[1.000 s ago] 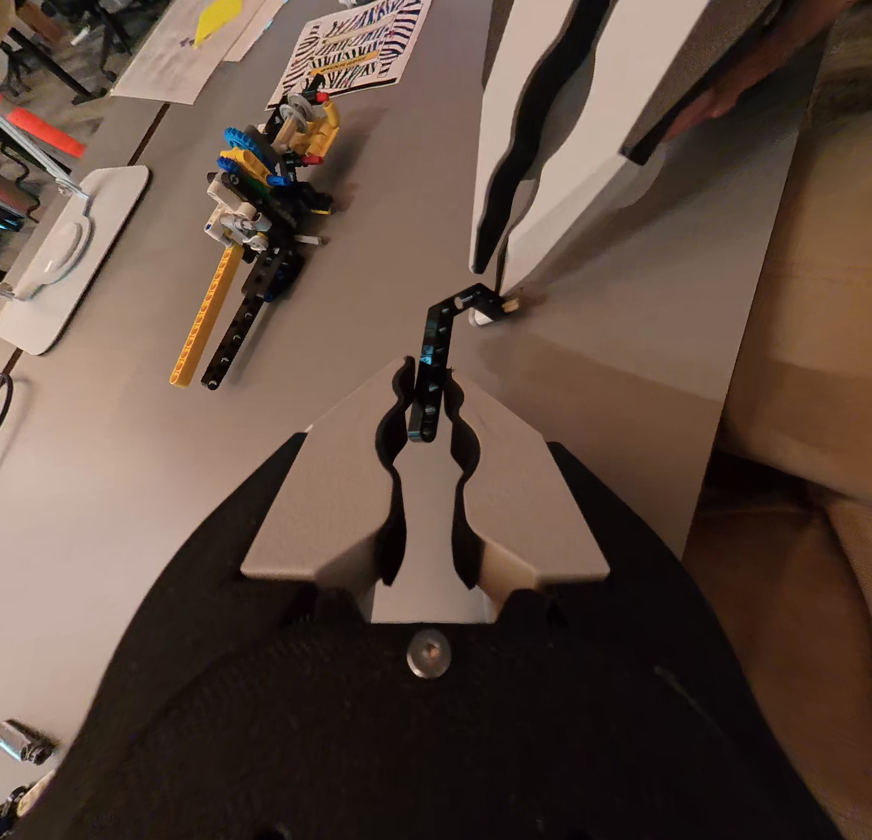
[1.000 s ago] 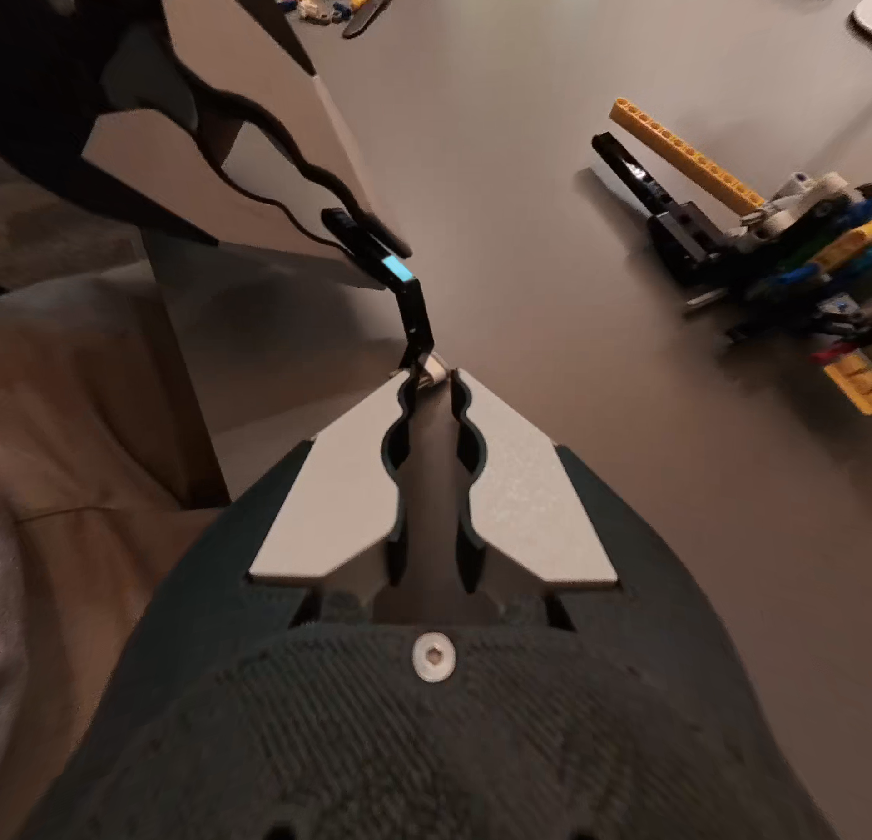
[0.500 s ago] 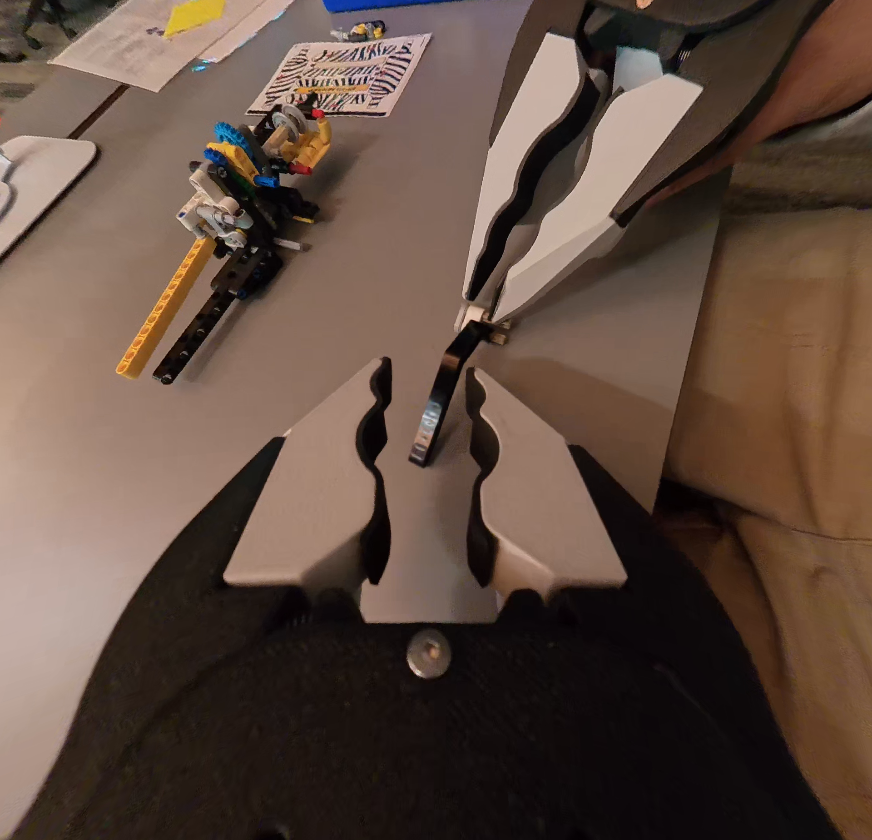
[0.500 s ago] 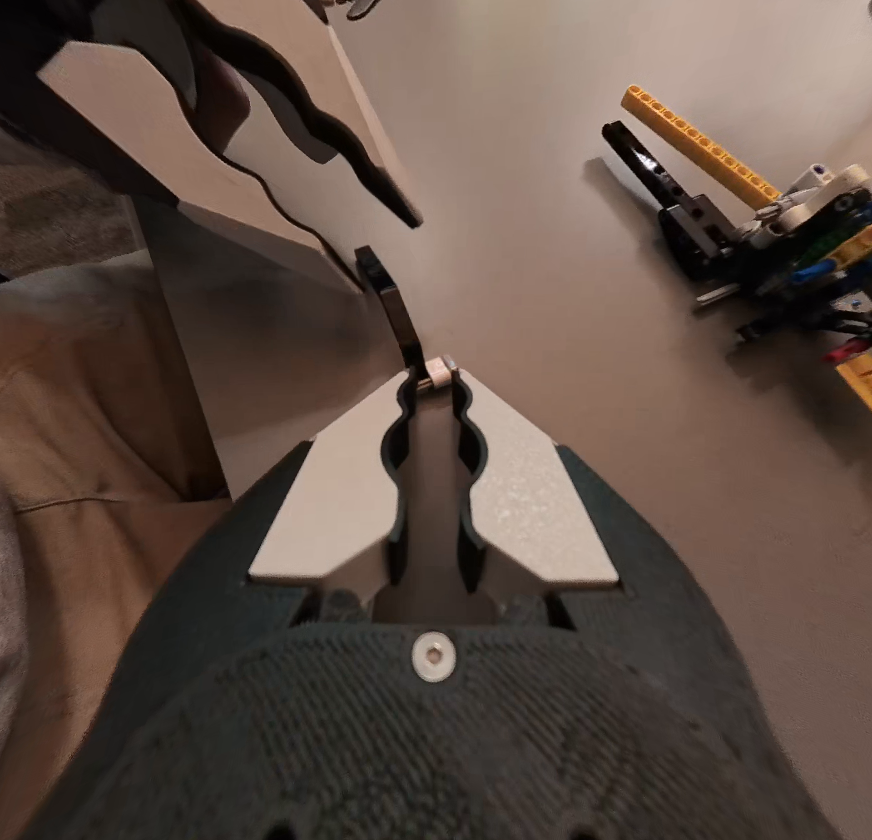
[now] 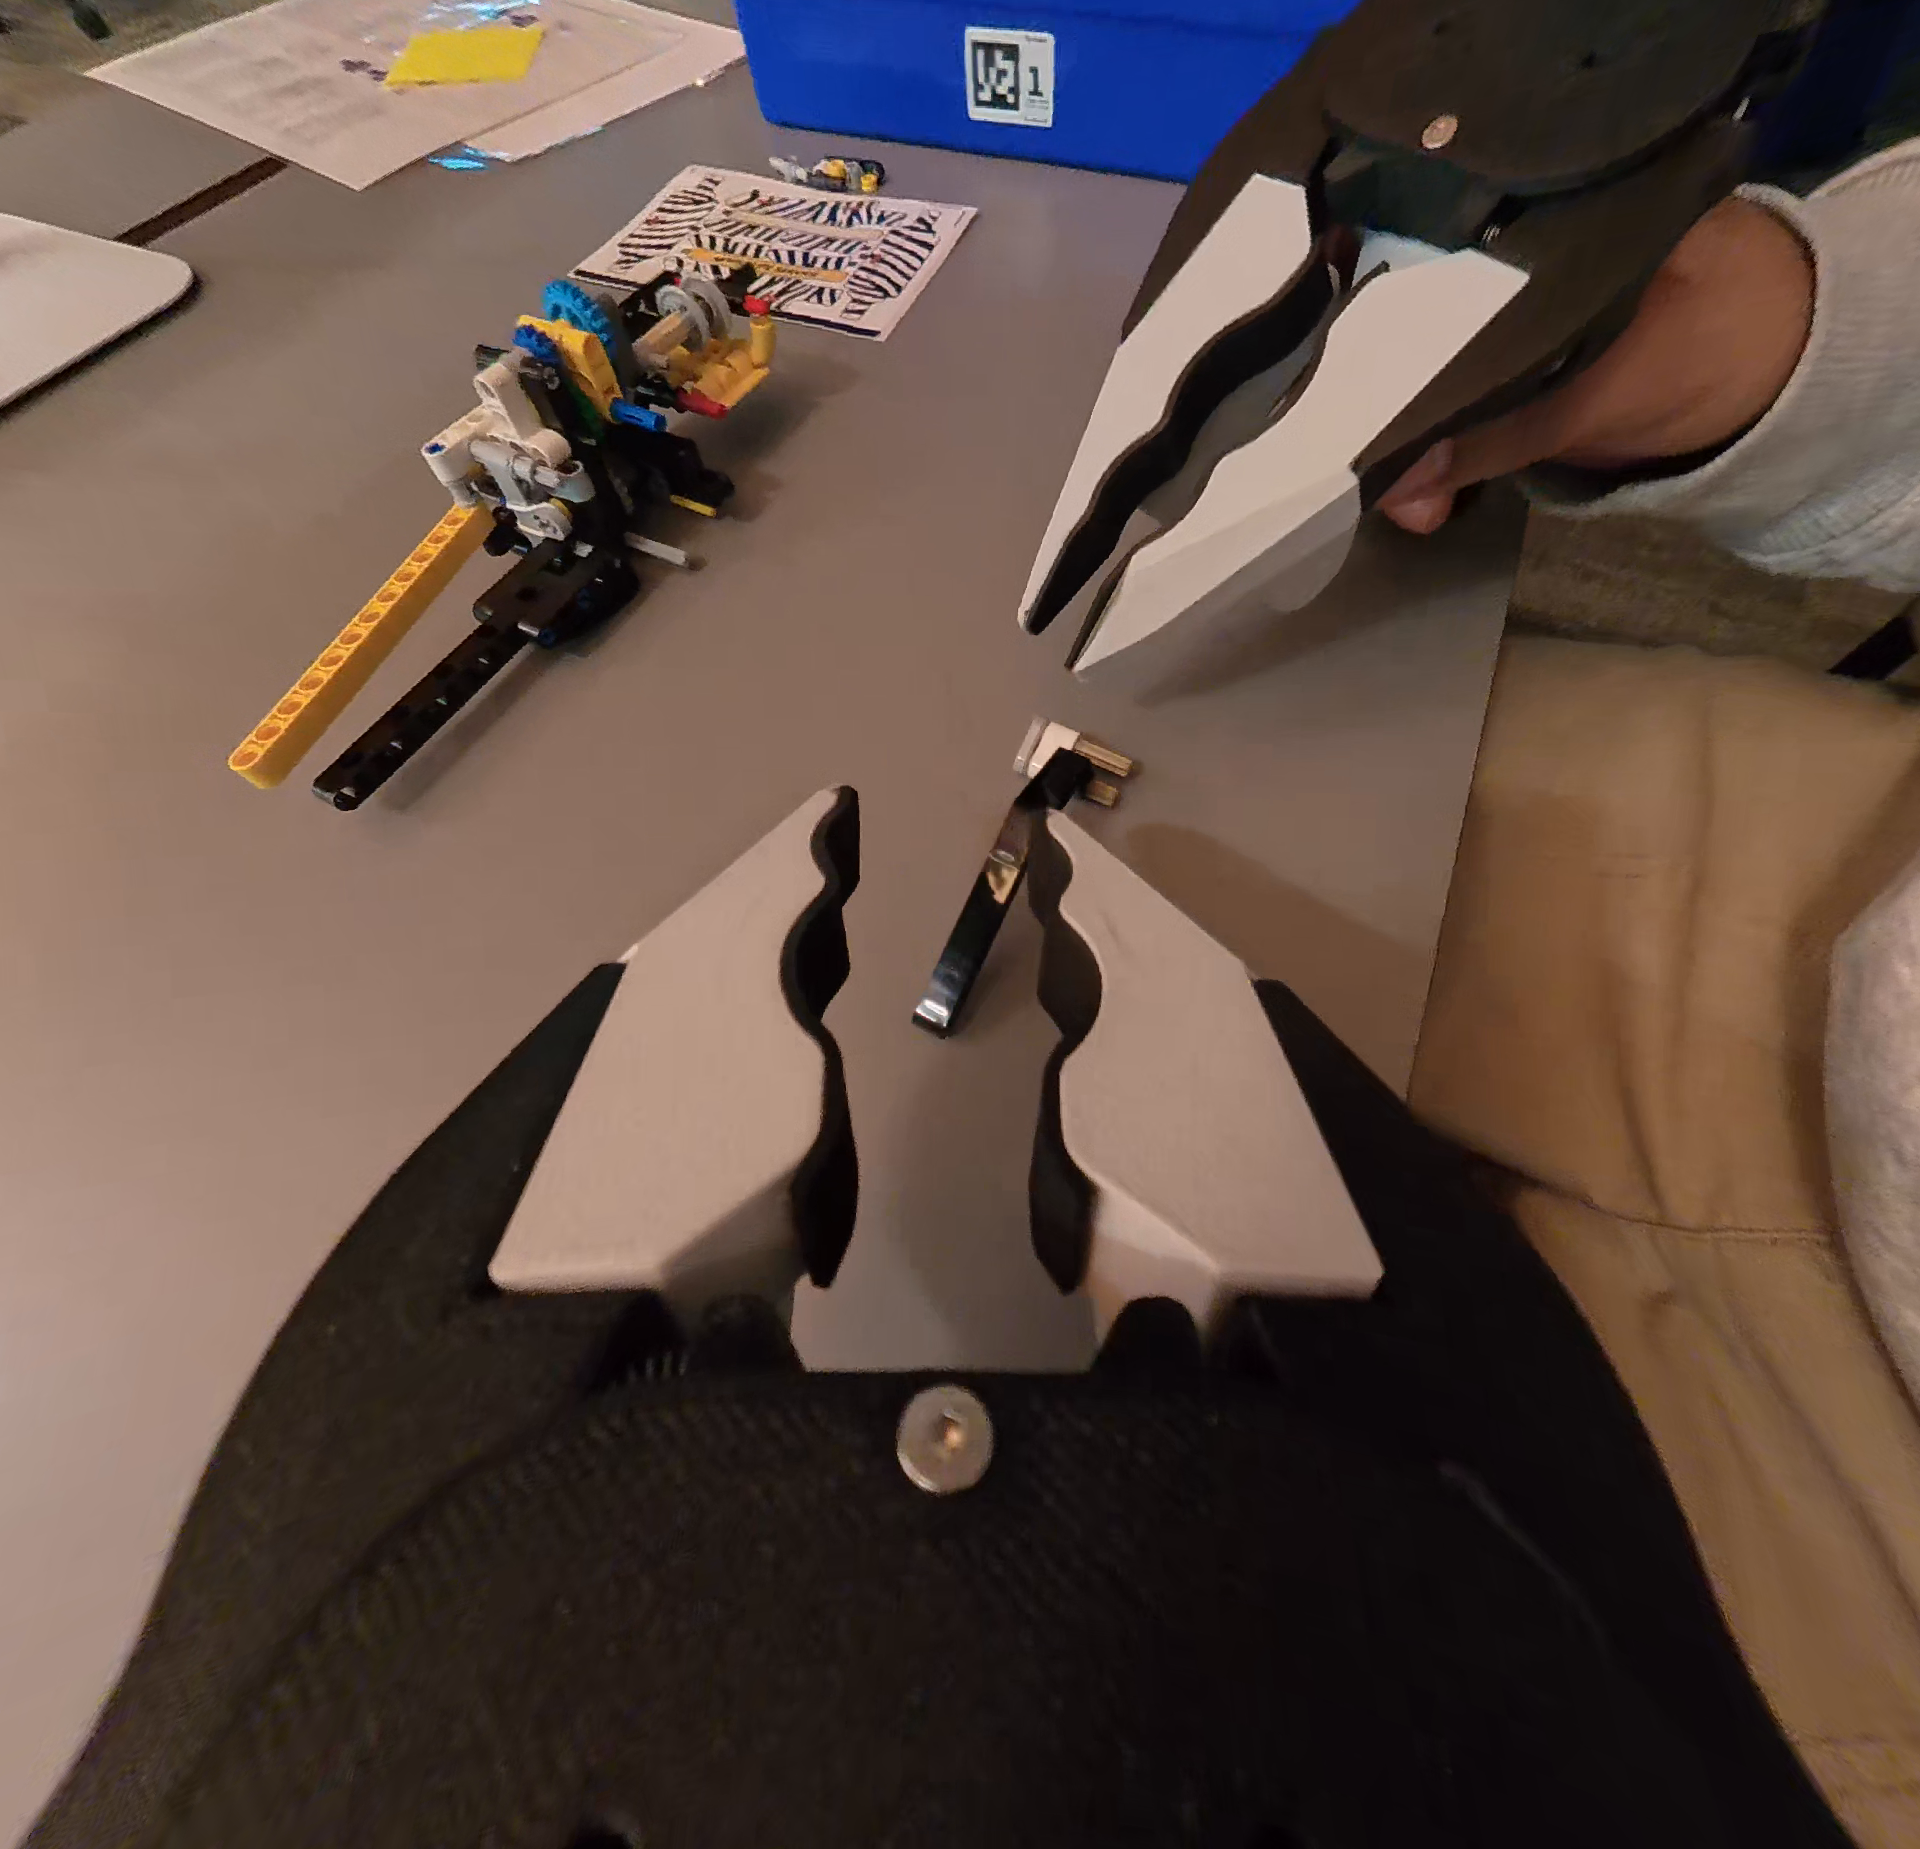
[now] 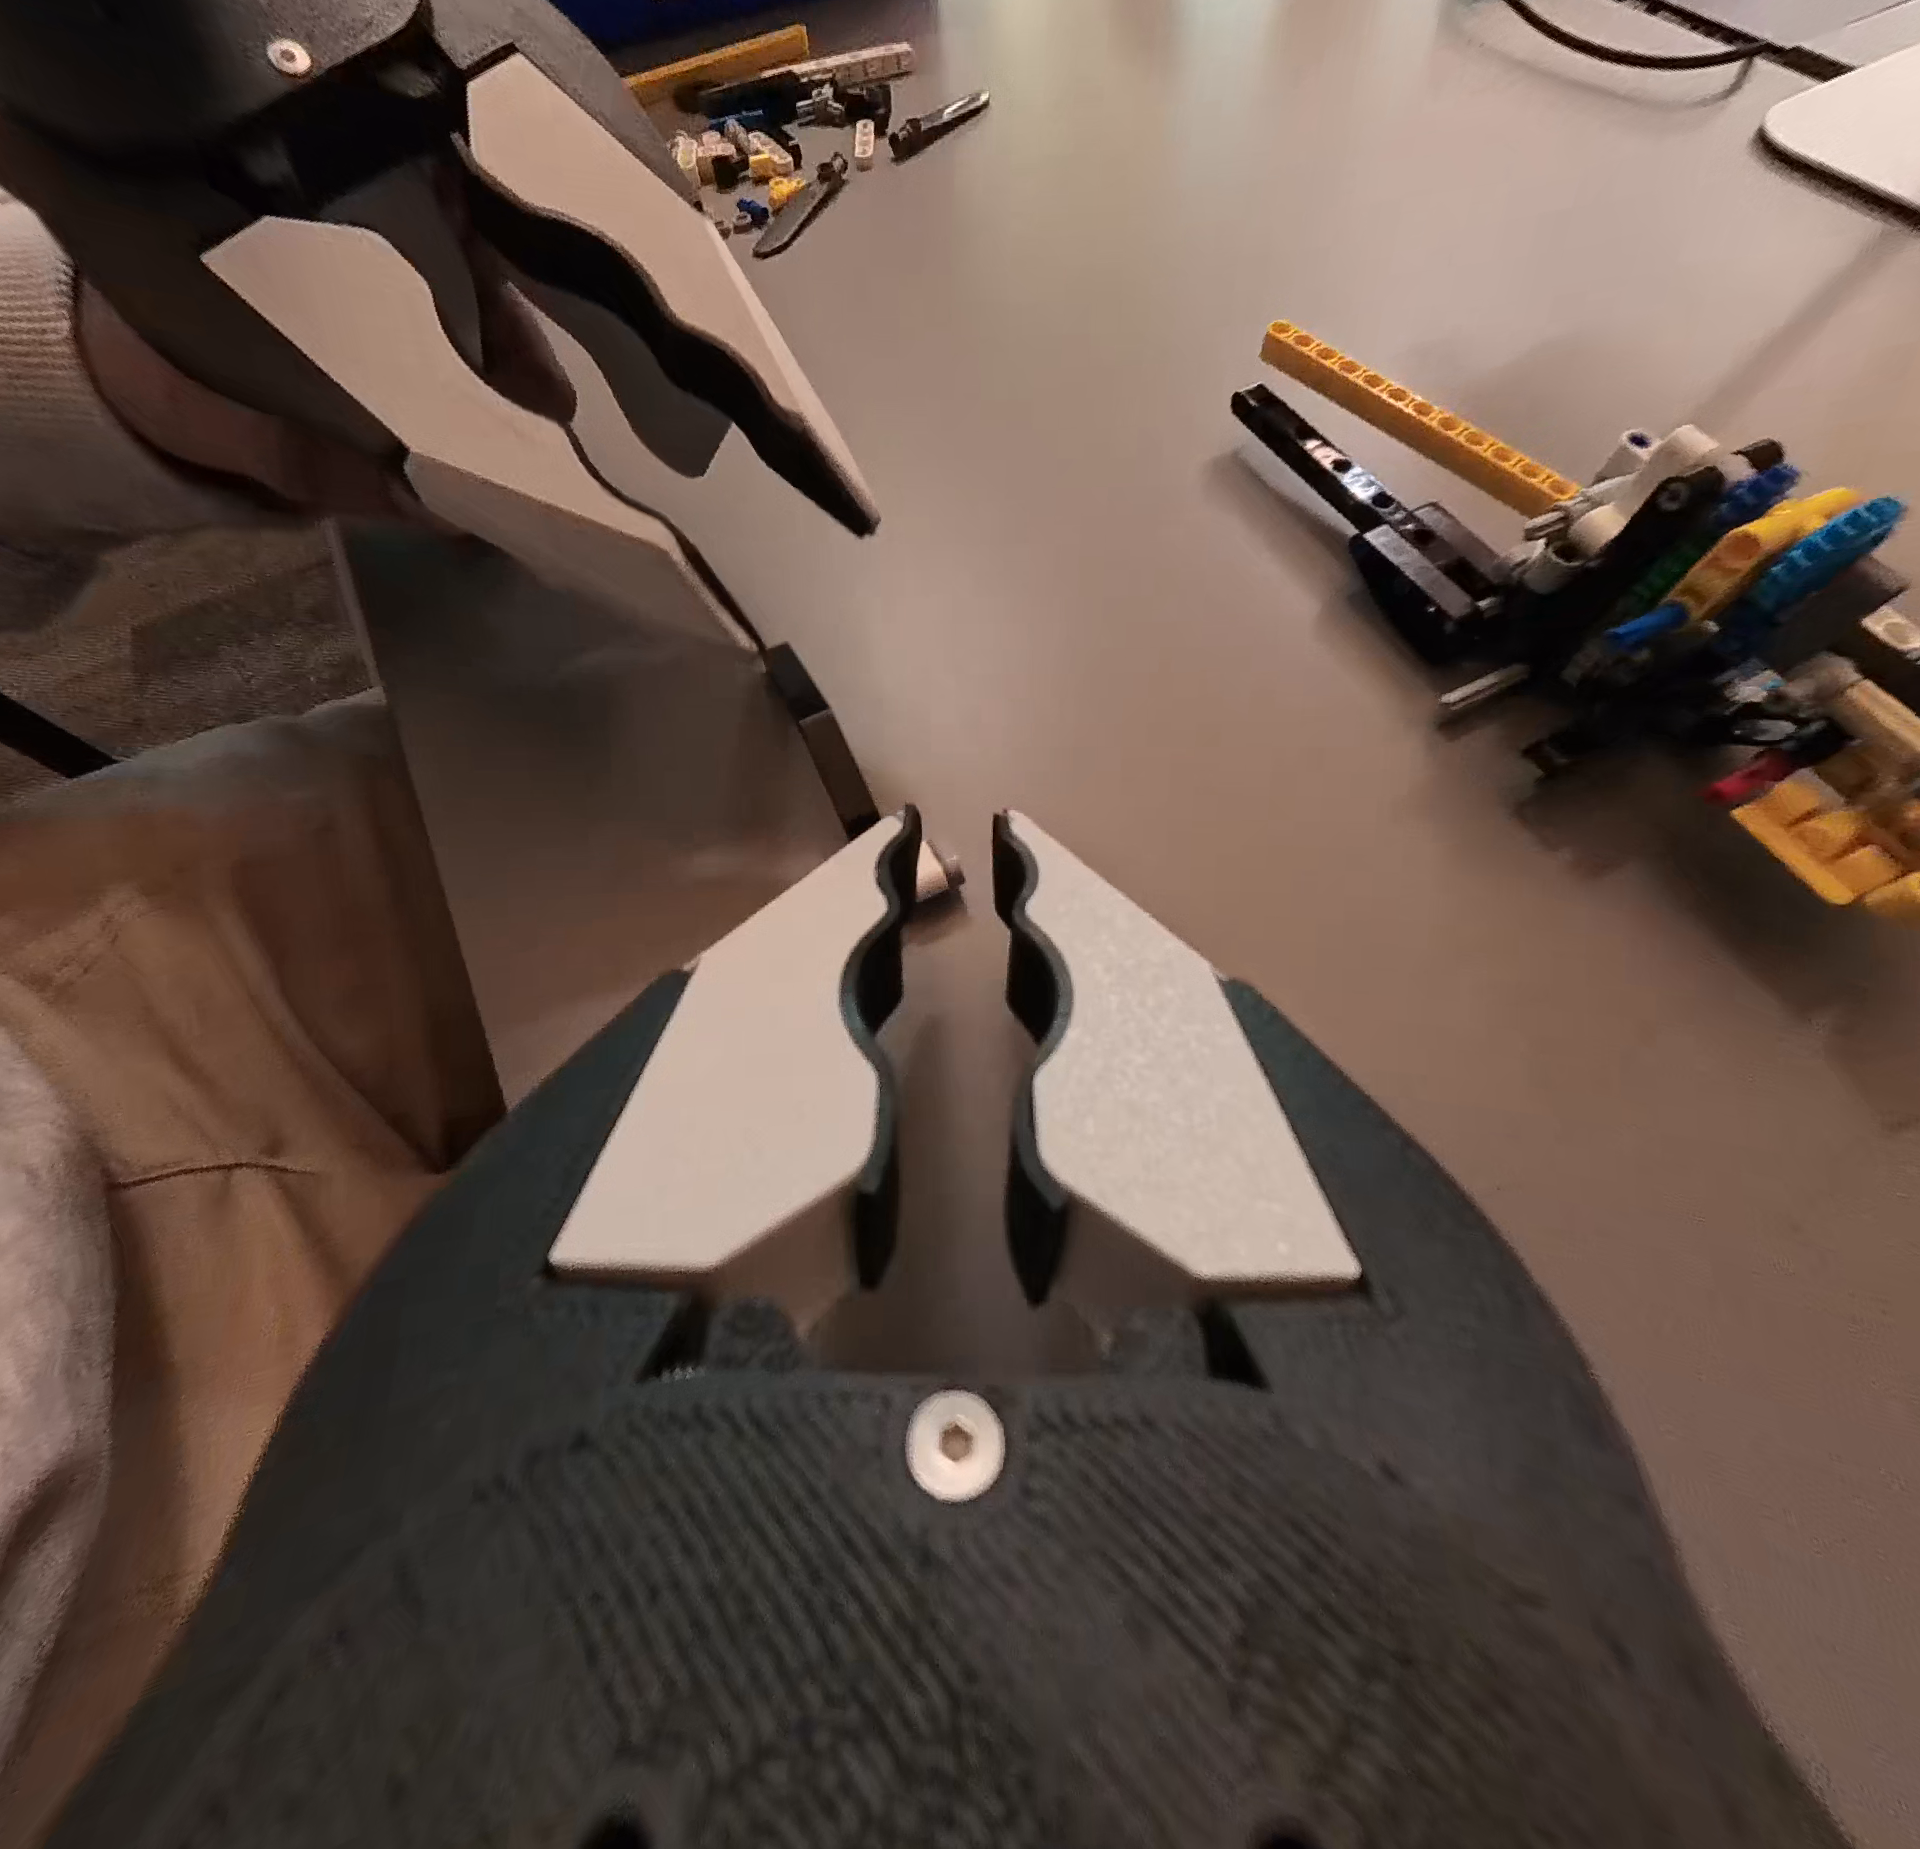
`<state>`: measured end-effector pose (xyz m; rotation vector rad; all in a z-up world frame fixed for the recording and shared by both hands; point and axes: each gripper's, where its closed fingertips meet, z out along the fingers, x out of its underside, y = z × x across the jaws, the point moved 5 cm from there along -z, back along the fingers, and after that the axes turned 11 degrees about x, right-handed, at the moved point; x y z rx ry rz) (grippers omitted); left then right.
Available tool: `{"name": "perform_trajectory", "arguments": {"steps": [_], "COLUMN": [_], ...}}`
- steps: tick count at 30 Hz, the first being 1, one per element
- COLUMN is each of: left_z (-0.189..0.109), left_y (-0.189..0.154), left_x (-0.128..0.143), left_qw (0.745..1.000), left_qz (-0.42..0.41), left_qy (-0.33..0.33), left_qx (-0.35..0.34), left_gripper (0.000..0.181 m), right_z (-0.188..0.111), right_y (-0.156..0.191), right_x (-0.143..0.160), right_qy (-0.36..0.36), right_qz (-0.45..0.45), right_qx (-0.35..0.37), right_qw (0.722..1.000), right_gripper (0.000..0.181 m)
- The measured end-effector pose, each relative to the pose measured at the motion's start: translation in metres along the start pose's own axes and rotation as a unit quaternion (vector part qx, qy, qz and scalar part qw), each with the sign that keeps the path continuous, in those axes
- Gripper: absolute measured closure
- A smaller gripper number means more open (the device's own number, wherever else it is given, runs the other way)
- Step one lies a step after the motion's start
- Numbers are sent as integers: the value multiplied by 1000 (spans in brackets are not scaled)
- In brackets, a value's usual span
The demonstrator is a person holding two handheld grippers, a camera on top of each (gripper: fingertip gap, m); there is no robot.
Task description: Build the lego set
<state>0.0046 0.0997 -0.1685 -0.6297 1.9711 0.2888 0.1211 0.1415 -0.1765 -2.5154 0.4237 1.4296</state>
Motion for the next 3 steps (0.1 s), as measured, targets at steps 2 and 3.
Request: {"name": "perform_trajectory", "arguments": {"steps": [2, 3], "left_z": [-1, -1], "left_y": [2, 3], "left_x": [0, 0], "left_qw": [1000, 1000], "left_qz": [-9, -12], "left_qy": [-5, -5], "left_qx": [0, -1], "left_gripper": [151, 151], "right_z": [1, 1], "right_y": [0, 0], "right_x": [1, 1], "right_qy": [3, 6], "right_qz": [1, -1], "right_qx": [-1, 0], "right_qw": [1000, 1000], "right_gripper": [169, 169]}}
